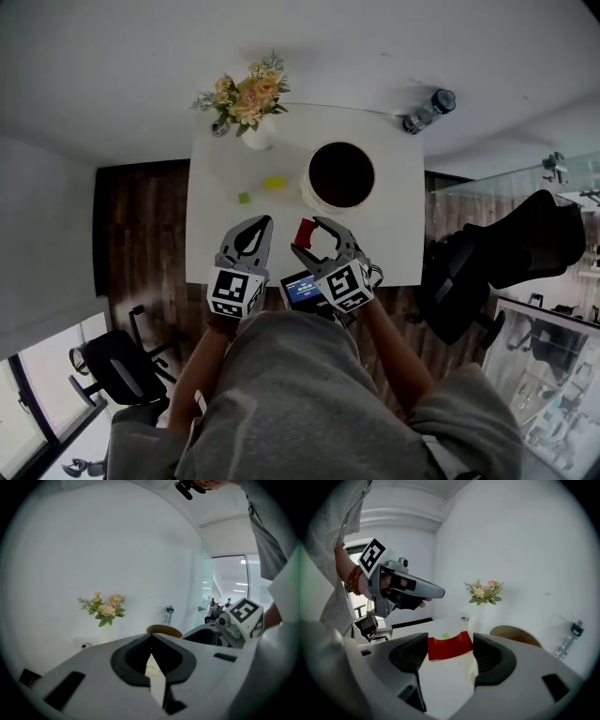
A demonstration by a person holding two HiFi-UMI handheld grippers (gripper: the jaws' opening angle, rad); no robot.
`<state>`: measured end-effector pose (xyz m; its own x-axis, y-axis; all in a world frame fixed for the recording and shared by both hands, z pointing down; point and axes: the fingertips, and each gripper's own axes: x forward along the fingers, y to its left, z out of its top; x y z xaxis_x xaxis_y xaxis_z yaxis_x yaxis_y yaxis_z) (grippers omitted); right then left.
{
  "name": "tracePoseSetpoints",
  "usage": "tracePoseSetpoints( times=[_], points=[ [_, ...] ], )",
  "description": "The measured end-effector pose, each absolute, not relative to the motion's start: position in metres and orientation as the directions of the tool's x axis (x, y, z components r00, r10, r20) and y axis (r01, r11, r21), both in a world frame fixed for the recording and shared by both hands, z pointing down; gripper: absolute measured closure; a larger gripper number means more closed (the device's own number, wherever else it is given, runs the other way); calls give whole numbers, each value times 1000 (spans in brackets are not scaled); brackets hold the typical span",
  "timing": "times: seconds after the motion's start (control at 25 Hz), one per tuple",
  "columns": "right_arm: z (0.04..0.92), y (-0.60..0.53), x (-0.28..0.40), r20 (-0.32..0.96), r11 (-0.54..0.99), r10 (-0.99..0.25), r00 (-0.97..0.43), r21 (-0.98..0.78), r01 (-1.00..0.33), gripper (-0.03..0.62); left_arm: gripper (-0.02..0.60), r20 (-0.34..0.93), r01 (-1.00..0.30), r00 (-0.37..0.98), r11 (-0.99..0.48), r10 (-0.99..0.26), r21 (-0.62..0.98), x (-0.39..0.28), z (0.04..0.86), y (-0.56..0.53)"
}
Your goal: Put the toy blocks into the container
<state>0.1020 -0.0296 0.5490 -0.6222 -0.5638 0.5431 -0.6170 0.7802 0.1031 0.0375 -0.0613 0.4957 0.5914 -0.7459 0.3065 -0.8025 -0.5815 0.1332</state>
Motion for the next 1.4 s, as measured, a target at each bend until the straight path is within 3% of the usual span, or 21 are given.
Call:
tracePoseSetpoints(
  times=[0.52,0.72,0.96,1.12,1.4],
  points=[
    [471,-81,146,461,761,-636,-620,240,-602,290,575,302,-818,570,-563,-764,118,31,492,-59],
    [511,-129,181,592,767,-608,-529,266,-585,290,575,300,-839,539,-532,-787,112,17,489,-57],
    [569,-153,194,799,880,-436,-414,283,-382,290,575,319,-860,505,-498,-802,112,2,493,-52],
    [589,-165,192,848,911,-375,-374,262,-318,290,575,315,-866,497,-487,-809,116,-1,488,-52],
    [606,-166,194,869,914,-331,-367,200,-352,289,575,319,-881,471,-460,-823,114,-11,492,-51]
  ],
)
